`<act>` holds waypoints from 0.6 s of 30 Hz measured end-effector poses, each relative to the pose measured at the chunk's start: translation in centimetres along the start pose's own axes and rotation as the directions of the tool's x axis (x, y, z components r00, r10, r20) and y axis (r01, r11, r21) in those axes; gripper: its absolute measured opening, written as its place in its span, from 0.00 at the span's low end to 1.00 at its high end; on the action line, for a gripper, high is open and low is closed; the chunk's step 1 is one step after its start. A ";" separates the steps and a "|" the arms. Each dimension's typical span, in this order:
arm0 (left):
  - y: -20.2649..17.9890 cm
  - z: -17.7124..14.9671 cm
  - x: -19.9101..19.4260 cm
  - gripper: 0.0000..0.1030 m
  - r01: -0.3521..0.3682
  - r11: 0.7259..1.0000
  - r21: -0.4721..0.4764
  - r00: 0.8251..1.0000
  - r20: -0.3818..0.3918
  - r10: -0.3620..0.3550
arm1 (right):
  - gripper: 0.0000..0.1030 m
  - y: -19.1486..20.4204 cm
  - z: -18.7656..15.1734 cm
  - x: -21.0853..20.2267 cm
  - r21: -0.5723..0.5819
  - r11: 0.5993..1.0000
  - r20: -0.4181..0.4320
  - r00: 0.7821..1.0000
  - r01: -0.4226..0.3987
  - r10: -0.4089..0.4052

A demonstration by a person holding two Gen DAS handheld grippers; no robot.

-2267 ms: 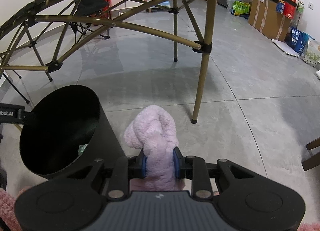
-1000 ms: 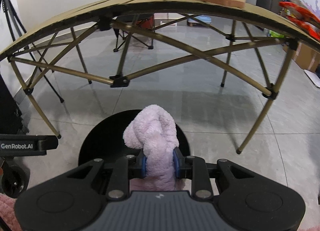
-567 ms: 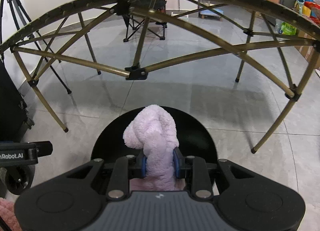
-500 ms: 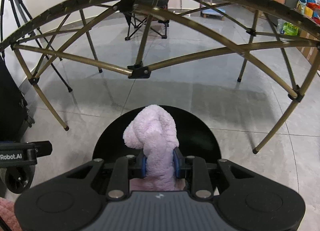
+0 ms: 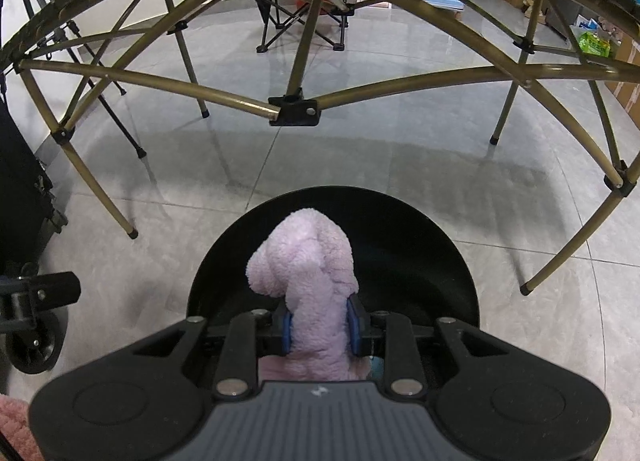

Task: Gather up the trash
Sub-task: 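Move the right tool over the bin and open it to drop the headband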

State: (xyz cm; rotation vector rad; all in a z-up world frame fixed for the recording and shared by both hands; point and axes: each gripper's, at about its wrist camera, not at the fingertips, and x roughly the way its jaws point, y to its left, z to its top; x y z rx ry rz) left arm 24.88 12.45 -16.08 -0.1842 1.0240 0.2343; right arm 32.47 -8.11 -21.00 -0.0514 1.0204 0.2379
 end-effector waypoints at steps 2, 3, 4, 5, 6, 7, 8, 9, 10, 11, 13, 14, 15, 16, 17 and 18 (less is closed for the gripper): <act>0.3 0.0 0.0 1.00 0.004 1.000 -0.005 1.000 -0.001 -0.004 | 0.27 0.1 0.0 0.2 -0.002 1.000 -0.003 1.000 0.001 -0.001; 0.4 0.0 0.0 1.00 0.006 1.000 -0.007 1.000 -0.001 -0.006 | 0.29 0.1 0.1 0.2 -0.002 1.000 -0.006 1.000 0.000 0.000; 0.5 0.0 0.0 1.00 0.008 1.000 -0.009 1.000 -0.001 -0.008 | 0.34 0.1 0.1 0.3 0.000 1.000 -0.011 1.000 -0.001 0.001; 0.6 0.0 -0.1 1.00 0.009 1.000 -0.011 1.000 0.001 -0.009 | 0.40 0.2 0.2 0.4 0.001 1.000 -0.014 1.000 0.002 -0.002; 0.6 0.0 -0.1 1.00 0.010 1.000 -0.013 1.000 0.002 -0.010 | 0.43 0.2 0.2 0.5 0.003 1.000 -0.014 1.000 0.010 -0.010; 0.7 -0.1 -0.1 1.00 0.012 1.000 -0.014 1.000 0.003 -0.012 | 0.55 0.3 0.3 0.5 0.002 1.000 -0.016 1.000 0.020 -0.020; 0.7 -0.1 -0.2 1.00 0.013 1.000 -0.014 1.000 0.003 -0.013 | 0.70 0.3 0.3 0.6 0.001 1.000 -0.018 0.999 0.028 -0.028; 0.7 -0.1 -0.2 1.00 0.013 1.000 -0.013 1.000 0.003 -0.013 | 0.78 0.4 0.3 0.6 -0.001 0.999 -0.017 0.999 0.034 -0.034; 0.8 -0.1 -0.2 1.00 0.014 1.000 -0.013 1.000 0.004 -0.014 | 0.88 0.5 0.4 0.6 -0.003 0.999 -0.011 0.999 0.040 -0.040; 0.8 -0.2 -0.3 1.00 0.015 1.000 -0.014 1.000 0.004 -0.015 | 0.92 0.5 0.4 0.5 -0.007 0.999 -0.002 0.999 0.045 -0.045; 0.8 -0.2 -0.3 1.00 0.018 1.000 -0.015 1.000 0.007 -0.018 | 1.00 0.4 0.4 0.5 -0.005 0.998 0.005 0.998 0.055 -0.055; 0.8 -0.2 -0.4 1.00 0.019 1.000 -0.015 1.000 0.008 -0.019 | 1.00 0.3 0.4 0.6 0.002 0.999 0.000 0.999 0.055 -0.055; 0.8 -0.2 -0.5 1.00 0.020 1.000 -0.014 1.000 0.009 -0.020 | 1.00 0.2 0.4 0.7 0.007 0.999 -0.008 0.999 0.053 -0.053; 0.7 -0.2 -0.5 1.00 0.021 1.000 -0.014 1.000 0.009 -0.021 | 1.00 0.1 0.4 0.8 0.010 0.999 -0.017 0.999 0.051 -0.051; 0.7 -0.2 -0.5 1.00 0.023 1.000 -0.012 1.000 0.011 -0.023 | 1.00 0.1 0.4 0.8 0.012 0.999 -0.021 0.999 0.048 -0.048; 0.6 -0.2 -0.5 1.00 0.025 1.000 -0.009 1.000 0.013 -0.025 | 1.00 0.0 0.3 0.8 0.014 0.999 -0.022 0.999 0.047 -0.046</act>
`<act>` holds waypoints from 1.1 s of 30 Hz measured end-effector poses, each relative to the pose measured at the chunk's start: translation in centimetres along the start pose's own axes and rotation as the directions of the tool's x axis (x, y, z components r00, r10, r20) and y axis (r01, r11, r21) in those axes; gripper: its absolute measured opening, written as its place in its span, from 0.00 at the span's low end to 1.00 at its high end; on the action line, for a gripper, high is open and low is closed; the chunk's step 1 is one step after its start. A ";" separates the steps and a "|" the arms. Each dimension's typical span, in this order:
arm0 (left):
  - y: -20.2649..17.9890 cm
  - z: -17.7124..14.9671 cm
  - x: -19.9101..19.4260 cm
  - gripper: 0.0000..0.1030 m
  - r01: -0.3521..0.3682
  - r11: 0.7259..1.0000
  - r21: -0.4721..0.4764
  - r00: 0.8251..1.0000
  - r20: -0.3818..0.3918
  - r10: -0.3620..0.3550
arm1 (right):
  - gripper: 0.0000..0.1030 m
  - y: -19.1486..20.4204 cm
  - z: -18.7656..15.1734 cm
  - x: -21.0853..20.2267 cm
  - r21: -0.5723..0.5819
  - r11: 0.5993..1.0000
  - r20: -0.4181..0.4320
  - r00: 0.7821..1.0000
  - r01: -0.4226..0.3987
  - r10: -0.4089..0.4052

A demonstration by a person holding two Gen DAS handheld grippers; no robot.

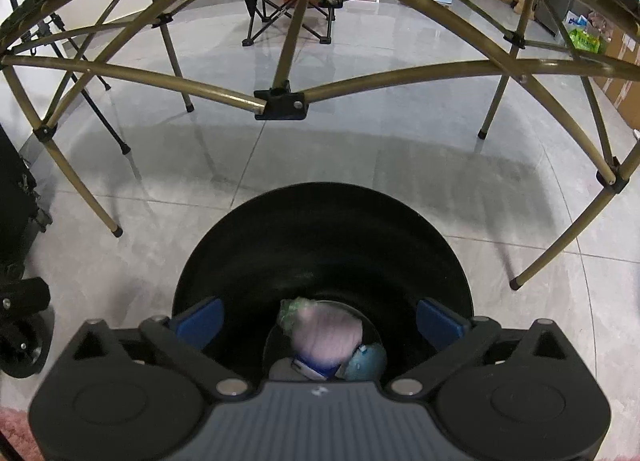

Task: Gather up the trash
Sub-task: 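Move the right tool over the bin and open it to drop the headband, then move both tools back up toward the table items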

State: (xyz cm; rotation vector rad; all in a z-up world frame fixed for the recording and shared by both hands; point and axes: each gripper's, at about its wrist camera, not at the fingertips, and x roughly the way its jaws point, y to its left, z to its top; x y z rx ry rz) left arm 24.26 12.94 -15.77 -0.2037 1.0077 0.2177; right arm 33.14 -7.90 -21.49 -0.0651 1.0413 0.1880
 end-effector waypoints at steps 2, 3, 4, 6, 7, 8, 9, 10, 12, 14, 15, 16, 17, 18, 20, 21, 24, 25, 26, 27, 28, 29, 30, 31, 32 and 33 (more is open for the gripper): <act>-0.1 0.0 0.0 1.00 0.002 1.000 0.002 1.000 0.000 -0.002 | 1.00 0.0 0.0 -0.1 -0.002 1.000 -0.001 1.000 -0.003 0.003; -0.1 -0.1 -0.1 1.00 0.004 1.000 0.003 1.000 0.000 -0.004 | 1.00 0.0 -0.1 -0.1 -0.003 1.000 -0.004 1.000 -0.005 0.005; -0.2 0.0 -0.1 1.00 0.005 1.000 0.004 1.000 0.003 -0.005 | 1.00 -0.1 -0.1 -0.2 -0.004 1.000 -0.006 1.000 -0.005 0.005; -0.3 -0.1 -0.3 1.00 0.008 1.000 0.008 1.000 0.007 -0.008 | 1.00 -0.2 -0.2 -0.3 -0.004 1.000 -0.008 1.000 -0.007 0.007; -0.3 -0.1 -0.3 1.00 0.009 1.000 0.010 1.000 0.009 -0.009 | 1.00 -0.3 -0.2 -0.4 -0.002 1.000 -0.006 1.000 -0.008 0.008; -0.3 -0.1 -0.4 1.00 0.010 1.000 0.011 1.000 0.010 -0.010 | 1.00 -0.4 -0.3 -0.6 0.000 1.000 -0.003 1.000 -0.010 0.010; -0.4 -0.1 -0.4 1.00 0.011 1.000 0.012 1.000 0.011 -0.011 | 1.00 -0.5 -0.3 -0.7 0.001 1.000 0.001 1.000 -0.011 0.011; -0.4 -0.1 -0.5 1.00 0.012 1.000 0.012 1.000 0.013 -0.012 | 1.00 -0.5 -0.3 -0.9 0.003 1.000 0.005 1.000 -0.014 0.014; -0.4 -0.2 -0.6 1.00 0.013 1.000 0.011 1.000 0.018 -0.013 | 1.00 -0.7 -0.3 -1.3 0.004 1.000 0.015 1.000 -0.017 0.017; -0.5 -0.1 -0.8 1.00 0.016 1.000 0.012 1.000 0.023 -0.016 | 1.00 -0.7 -0.4 -1.7 0.003 1.000 0.027 0.999 -0.018 0.018; -0.6 -0.1 -0.9 1.00 0.018 1.000 0.013 0.999 0.026 -0.019 | 1.00 -0.8 -0.4 -1.9 0.003 1.000 0.033 0.999 -0.020 0.020; -0.7 -0.1 -1.0 1.00 0.020 1.000 0.016 0.999 0.031 -0.020 | 1.00 -0.8 -0.4 -2.2 0.002 1.000 0.041 0.999 -0.022 0.022; -0.8 -0.1 -1.2 1.00 0.022 1.000 0.019 0.999 0.036 -0.022 | 1.00 -0.9 -0.4 -2.5 -0.001 1.000 0.051 0.998 -0.023 0.023; -1.0 -0.1 -1.3 1.00 0.024 0.999 0.021 0.999 0.041 -0.025 | 1.00 -1.0 -0.4 -2.7 -0.003 1.000 0.061 0.998 -0.022 0.022; -1.2 -0.1 -1.6 1.00 0.029 0.999 0.025 0.998 0.048 -0.030 | 1.00 -1.2 -0.4 -3.4 -0.005 1.000 0.083 0.996 -0.021 0.022; -1.3 -0.1 -1.7 1.00 0.033 0.999 0.026 0.998 0.052 -0.035 | 1.00 -1.3 -0.4 -3.7 -0.004 1.000 0.093 0.995 -0.021 0.022; -1.8 0.0 -2.3 1.00 0.055 0.998 0.029 0.996 0.070 -0.057 | 1.00 -2.0 -0.3 -4.5 0.002 1.000 0.124 0.992 -0.022 0.022; -2.0 0.0 -2.6 1.00 0.057 0.998 0.033 0.995 0.080 -0.060 | 1.00 -2.2 -0.4 -4.8 0.004 1.000 0.134 0.991 -0.023 0.022; -2.2 0.1 -2.8 1.00 0.059 0.997 0.039 0.994 0.090 -0.062 | 1.00 -2.4 -0.3 -5.1 0.006 1.000 0.144 0.989 -0.024 0.023; -2.5 0.1 -3.1 1.00 0.061 0.997 0.045 0.993 0.100 -0.065 | 1.00 -2.6 -0.3 -5.4 0.009 1.000 0.155 0.988 -0.026 0.024; -2.8 0.1 -3.4 1.00 0.063 0.997 0.051 0.992 0.108 -0.069 | 1.00 -2.8 -0.3 -5.7 0.010 1.000 0.167 0.986 -0.027 0.025; -3.0 0.2 -3.7 1.00 0.067 0.996 0.057 0.991 0.115 -0.073 | 1.00 -3.0 -0.3 -6.1 0.011 1.000 0.180 0.983 -0.027 0.025; -3.3 0.2 -3.9 1.00 0.072 0.995 0.062 0.989 0.122 -0.079 | 1.00 -3.1 -0.3 -6.5 0.011 1.000 0.192 0.981 -0.028 0.025; -3.6 0.3 -4.3 1.00 0.076 0.995 0.066 0.988 0.130 -0.084 | 1.00 -3.3 -0.3 -6.8 0.011 0.999 0.204 0.979 -0.030 0.027; -3.8 0.3 -4.5 1.00 0.077 0.995 0.071 0.987 0.138 -0.086 | 1.00 -3.5 -0.3 -7.3 0.013 0.999 0.218 0.976 -0.032 0.028; -4.1 0.4 -4.8 1.00 0.078 0.994 0.076 0.985 0.147 -0.089 | 1.00 -3.7 -0.2 -7.7 0.014 0.999 0.230 0.973 -0.034 0.030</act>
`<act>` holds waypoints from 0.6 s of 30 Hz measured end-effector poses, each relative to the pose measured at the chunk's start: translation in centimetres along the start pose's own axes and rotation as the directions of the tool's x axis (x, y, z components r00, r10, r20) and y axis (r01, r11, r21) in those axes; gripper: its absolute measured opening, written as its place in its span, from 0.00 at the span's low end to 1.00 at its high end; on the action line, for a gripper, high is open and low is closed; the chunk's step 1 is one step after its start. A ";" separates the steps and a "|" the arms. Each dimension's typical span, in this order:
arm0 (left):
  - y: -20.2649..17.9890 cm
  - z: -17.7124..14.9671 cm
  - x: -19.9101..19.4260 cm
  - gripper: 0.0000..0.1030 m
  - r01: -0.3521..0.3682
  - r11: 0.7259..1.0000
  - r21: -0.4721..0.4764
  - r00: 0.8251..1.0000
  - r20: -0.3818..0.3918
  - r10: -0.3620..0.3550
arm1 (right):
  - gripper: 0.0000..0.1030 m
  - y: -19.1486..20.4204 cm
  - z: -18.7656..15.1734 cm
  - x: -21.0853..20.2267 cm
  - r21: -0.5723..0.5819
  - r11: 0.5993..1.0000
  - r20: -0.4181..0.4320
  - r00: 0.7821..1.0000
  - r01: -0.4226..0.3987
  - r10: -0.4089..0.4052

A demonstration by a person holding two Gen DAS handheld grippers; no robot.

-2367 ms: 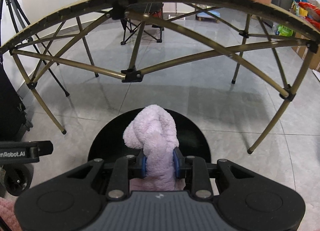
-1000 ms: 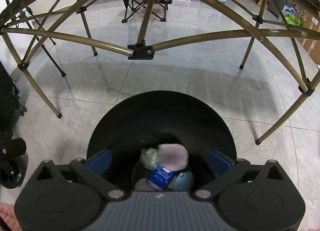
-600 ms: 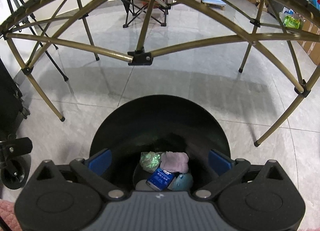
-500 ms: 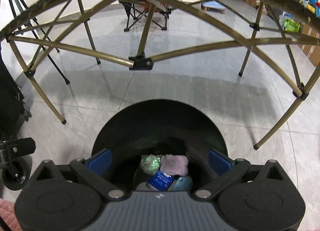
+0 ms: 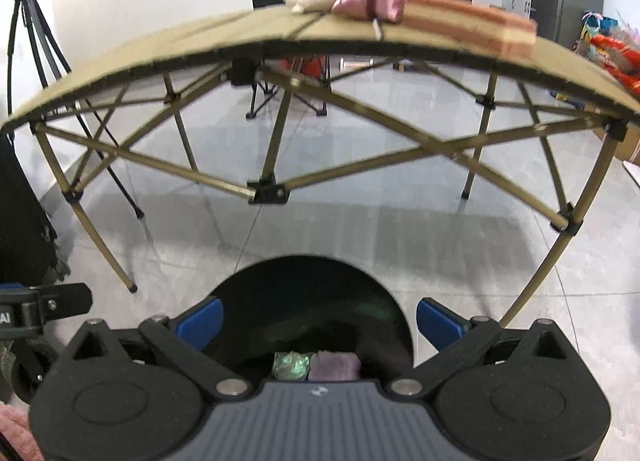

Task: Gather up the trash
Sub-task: 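Move both tools back up toward the table items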

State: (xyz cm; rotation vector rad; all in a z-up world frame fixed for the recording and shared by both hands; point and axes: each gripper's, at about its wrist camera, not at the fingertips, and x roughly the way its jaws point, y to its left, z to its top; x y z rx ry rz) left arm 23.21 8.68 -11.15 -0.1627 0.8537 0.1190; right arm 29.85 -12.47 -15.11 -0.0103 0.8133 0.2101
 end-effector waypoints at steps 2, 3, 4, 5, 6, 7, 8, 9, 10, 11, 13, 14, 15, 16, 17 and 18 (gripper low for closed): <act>-0.6 0.4 -0.6 1.00 0.007 1.000 0.010 1.000 0.018 -0.007 | 1.00 -0.4 0.3 -0.9 0.003 1.000 0.032 0.999 -0.002 0.002; -0.9 0.6 -0.9 1.00 0.012 1.000 0.014 1.000 0.028 -0.012 | 1.00 -0.7 0.5 -1.3 0.005 1.000 0.049 0.999 -0.001 0.001; -1.2 0.8 -1.3 1.00 0.017 1.000 0.017 0.999 0.038 -0.018 | 1.00 -0.9 0.7 -1.8 0.009 1.000 0.067 0.998 -0.002 0.001; -1.5 1.0 -1.5 1.00 0.022 1.000 0.019 0.999 0.046 -0.023 | 1.00 -1.3 1.0 -2.3 0.016 1.000 0.086 0.996 -0.003 0.002; -1.8 1.2 -1.9 1.00 0.027 0.999 0.022 0.998 0.055 -0.029 | 1.00 -1.5 1.3 -2.7 0.022 1.000 0.105 0.995 -0.008 0.006; -2.2 1.4 -2.2 1.00 0.033 0.999 0.027 0.997 0.066 -0.035 | 1.00 -1.8 1.5 -3.1 0.027 1.000 0.124 0.992 -0.014 0.011; -2.4 1.6 -2.5 1.00 0.037 0.999 0.030 0.996 0.075 -0.039 | 1.00 -2.1 1.7 -3.6 0.030 0.999 0.146 0.989 -0.019 0.014; -2.7 1.8 -2.8 1.00 0.042 0.999 0.032 0.995 0.085 -0.044 | 1.00 -2.4 1.9 -4.0 0.030 0.999 0.166 0.986 -0.022 0.016; -3.0 1.9 -3.0 1.00 0.045 0.998 0.035 0.994 0.093 -0.048 | 1.00 -2.5 2.1 -4.4 0.028 0.999 0.187 0.982 -0.023 0.018; -3.3 2.2 -3.3 1.00 0.048 0.998 0.038 0.993 0.104 -0.052 | 1.00 -2.7 2.3 -4.8 0.025 0.999 0.209 0.978 -0.024 0.019; -3.8 2.7 -3.7 1.00 0.053 0.998 0.043 0.991 0.125 -0.058 | 1.00 -3.0 2.6 -5.5 0.024 0.999 0.252 0.968 -0.024 0.017; -4.0 3.1 -3.9 1.00 0.055 0.997 0.048 0.989 0.135 -0.061 | 1.00 -3.2 2.8 -5.9 0.022 1.000 0.273 0.962 -0.022 0.015; -4.3 3.4 -4.0 1.00 0.055 0.997 0.052 0.988 0.144 -0.062 | 1.00 -3.4 3.0 -6.2 0.020 1.000 0.292 0.956 -0.019 0.012; -4.5 3.8 -4.1 1.00 0.055 0.997 0.055 0.986 0.152 -0.063 | 1.00 -3.6 3.2 -6.4 0.021 1.000 0.307 0.952 -0.018 0.011; -4.7 4.1 -4.2 1.00 0.055 0.997 0.058 0.985 0.162 -0.064 | 1.00 -3.8 3.5 -6.7 0.023 1.000 0.322 0.947 -0.020 0.011; -4.9 4.4 -4.2 1.00 0.054 0.997 0.060 0.984 0.168 -0.064 | 1.00 -4.1 3.8 -6.9 0.028 0.999 0.336 0.942 -0.022 0.011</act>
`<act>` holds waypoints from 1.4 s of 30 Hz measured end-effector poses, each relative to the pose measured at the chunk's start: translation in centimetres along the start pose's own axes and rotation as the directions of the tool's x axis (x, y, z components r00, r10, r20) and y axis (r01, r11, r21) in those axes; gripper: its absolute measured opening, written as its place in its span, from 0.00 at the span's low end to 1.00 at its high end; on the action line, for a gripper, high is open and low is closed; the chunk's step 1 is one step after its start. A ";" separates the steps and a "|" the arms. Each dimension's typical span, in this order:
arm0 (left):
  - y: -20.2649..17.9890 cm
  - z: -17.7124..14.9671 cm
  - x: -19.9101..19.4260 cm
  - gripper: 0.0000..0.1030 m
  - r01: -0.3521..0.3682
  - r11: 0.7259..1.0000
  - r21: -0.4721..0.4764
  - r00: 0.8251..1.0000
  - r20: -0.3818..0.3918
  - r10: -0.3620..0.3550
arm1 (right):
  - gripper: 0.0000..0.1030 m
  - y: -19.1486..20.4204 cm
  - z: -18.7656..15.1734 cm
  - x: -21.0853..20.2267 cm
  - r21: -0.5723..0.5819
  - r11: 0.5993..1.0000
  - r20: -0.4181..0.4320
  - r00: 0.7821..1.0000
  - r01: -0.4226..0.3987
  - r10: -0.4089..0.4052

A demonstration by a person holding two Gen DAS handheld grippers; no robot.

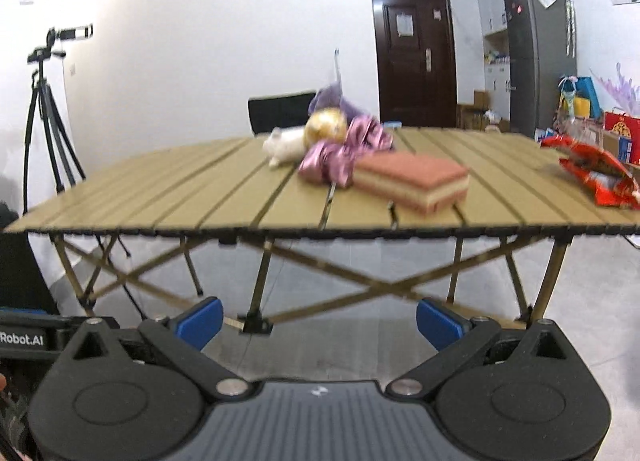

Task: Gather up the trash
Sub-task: 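Move both tools back up toward the table items, then close the right gripper on the pink scouring sponge and lift it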

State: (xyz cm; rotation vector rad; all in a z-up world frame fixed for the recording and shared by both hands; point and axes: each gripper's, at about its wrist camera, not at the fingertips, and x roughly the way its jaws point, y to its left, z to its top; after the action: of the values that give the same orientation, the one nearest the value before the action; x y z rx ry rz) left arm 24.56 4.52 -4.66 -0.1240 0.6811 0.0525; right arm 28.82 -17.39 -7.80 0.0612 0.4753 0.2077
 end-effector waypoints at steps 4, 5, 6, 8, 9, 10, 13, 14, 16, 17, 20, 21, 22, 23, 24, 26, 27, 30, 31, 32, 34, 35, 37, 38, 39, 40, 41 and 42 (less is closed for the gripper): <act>-0.7 1.3 0.0 1.00 0.001 1.000 0.003 1.000 0.026 -0.001 | 1.00 -1.2 1.4 -0.2 0.011 1.000 0.061 0.998 0.002 -0.003; -0.9 1.7 0.1 1.00 0.001 1.000 0.004 0.999 0.033 -0.001 | 1.00 -1.4 1.8 -0.2 0.009 1.000 0.078 0.997 0.007 -0.008; -1.2 2.1 0.2 1.00 0.001 1.000 0.006 0.999 0.041 -0.001 | 1.00 -1.6 2.1 -0.2 0.006 1.000 0.092 0.996 0.011 -0.011; -1.7 2.7 0.4 1.00 0.000 1.000 0.011 0.998 0.056 0.000 | 1.00 -2.1 2.8 0.0 0.004 1.000 0.116 0.993 0.013 -0.014; -1.8 3.0 0.4 1.00 0.000 1.000 0.012 0.998 0.061 -0.001 | 1.00 -2.4 3.1 0.1 0.004 1.000 0.127 0.992 0.014 -0.014; -2.0 3.4 0.6 1.00 0.002 1.000 0.013 0.998 0.067 -0.003 | 1.00 -2.6 3.4 0.1 0.004 1.000 0.137 0.990 0.015 -0.016; -2.6 4.4 1.0 1.00 0.006 1.000 0.015 0.997 0.081 -0.007 | 1.00 -3.2 4.2 0.5 -0.001 1.000 0.166 0.986 0.024 -0.023; -2.9 4.8 1.2 1.00 0.008 1.000 0.015 0.996 0.084 -0.009 | 1.00 -3.4 4.4 0.7 -0.003 1.000 0.175 0.984 0.026 -0.025; -3.3 5.4 1.6 1.00 0.013 1.000 0.015 0.996 0.088 -0.015 | 1.00 -3.8 4.9 1.1 -0.006 1.000 0.190 0.981 0.028 -0.027; -3.5 5.8 1.8 1.00 0.014 1.000 0.014 0.996 0.089 -0.016 | 1.00 -4.0 5.1 1.2 -0.006 1.000 0.194 0.981 0.029 -0.028; -4.1 6.7 2.6 1.00 0.025 1.000 0.013 0.996 0.090 -0.026 | 1.00 -4.6 5.7 1.9 -0.005 1.000 0.207 0.978 0.030 -0.029; -4.2 7.0 2.7 1.00 0.029 1.000 0.011 0.996 0.089 -0.029 | 1.00 -4.8 5.8 2.1 -0.003 0.999 0.211 0.977 0.034 -0.032; -4.4 7.3 3.0 1.00 0.032 0.999 0.010 0.996 0.087 -0.033 | 1.00 -5.1 5.9 2.3 0.002 0.999 0.216 0.976 0.037 -0.037; -4.6 7.6 3.3 1.00 0.035 0.999 0.010 0.996 0.086 -0.036 | 1.00 -5.3 6.0 2.5 0.007 0.999 0.221 0.974 0.038 -0.039; -4.7 7.8 3.5 1.00 0.038 0.999 0.009 0.996 0.084 -0.038 | 1.00 -5.5 6.2 2.7 0.009 0.999 0.223 0.974 0.039 -0.040; -5.2 8.4 4.1 1.00 0.045 0.999 0.009 0.996 0.082 -0.045 | 1.00 -5.9 6.4 3.0 0.009 0.999 0.229 0.972 0.039 -0.040; -5.3 8.7 4.3 1.00 0.048 0.999 0.008 0.995 0.082 -0.048 | 1.00 -6.1 6.6 3.1 0.008 0.999 0.234 0.971 0.041 -0.042; -5.8 9.4 4.9 1.00 0.053 0.999 0.009 0.995 0.080 -0.053 | 1.00 -6.6 6.8 3.8 -0.003 0.999 0.243 0.969 0.051 -0.049; -5.9 9.6 5.1 1.00 0.055 0.998 0.010 0.995 0.079 -0.055 | 1.00 -6.7 7.0 4.1 -0.006 0.998 0.243 0.969 0.055 -0.052; -6.0 9.8 5.4 1.00 0.058 0.998 0.010 0.995 0.077 -0.059 | 1.00 -6.9 7.0 4.4 -0.008 0.998 0.244 0.968 0.061 -0.058; -6.2 10.1 5.9 1.00 0.064 0.998 0.006 0.995 0.070 -0.064 | 1.00 -7.1 7.1 4.8 -0.007 0.998 0.243 0.968 0.067 -0.063; -6.3 10.4 6.3 1.00 0.067 0.998 0.005 0.996 0.066 -0.067 | 1.00 -7.2 7.1 5.1 -0.006 0.998 0.241 0.968 0.069 -0.066; -6.3 10.7 6.7 1.00 0.072 0.997 0.003 0.996 0.060 -0.072 | 1.00 -7.5 7.2 5.8 -0.006 0.997 0.232 0.970 0.070 -0.067; -6.4 10.9 6.9 1.00 0.074 0.997 0.003 0.996 0.058 -0.074 | 1.00 -7.6 7.3 6.1 -0.007 0.998 0.228 0.971 0.069 -0.065; -6.5 11.0 7.1 1.00 0.076 0.997 0.005 0.995 0.057 -0.076 | 1.00 -7.6 7.3 6.5 -0.009 0.998 0.223 0.973 0.069 -0.065; -6.6 11.2 7.2 1.00 0.078 0.997 0.007 0.995 0.055 -0.079 | 1.00 -7.7 7.4 6.9 -0.013 0.998 0.219 0.974 0.068 -0.063; -6.7 11.4 7.4 1.00 0.080 0.997 0.008 0.995 0.053 -0.080 | 1.00 -7.6 7.5 7.3 -0.020 0.998 0.213 0.975 0.066 -0.060; -6.8 11.6 7.6 1.00 0.081 0.997 0.008 0.995 0.050 -0.081 | 1.00 -7.6 7.5 7.7 -0.025 0.998 0.205 0.977 0.065 -0.058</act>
State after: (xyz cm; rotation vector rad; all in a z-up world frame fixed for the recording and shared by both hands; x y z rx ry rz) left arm 38.31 -0.60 0.09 -0.1438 0.6248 -0.0243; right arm 40.41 -23.28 -5.40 0.0360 0.2683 0.1463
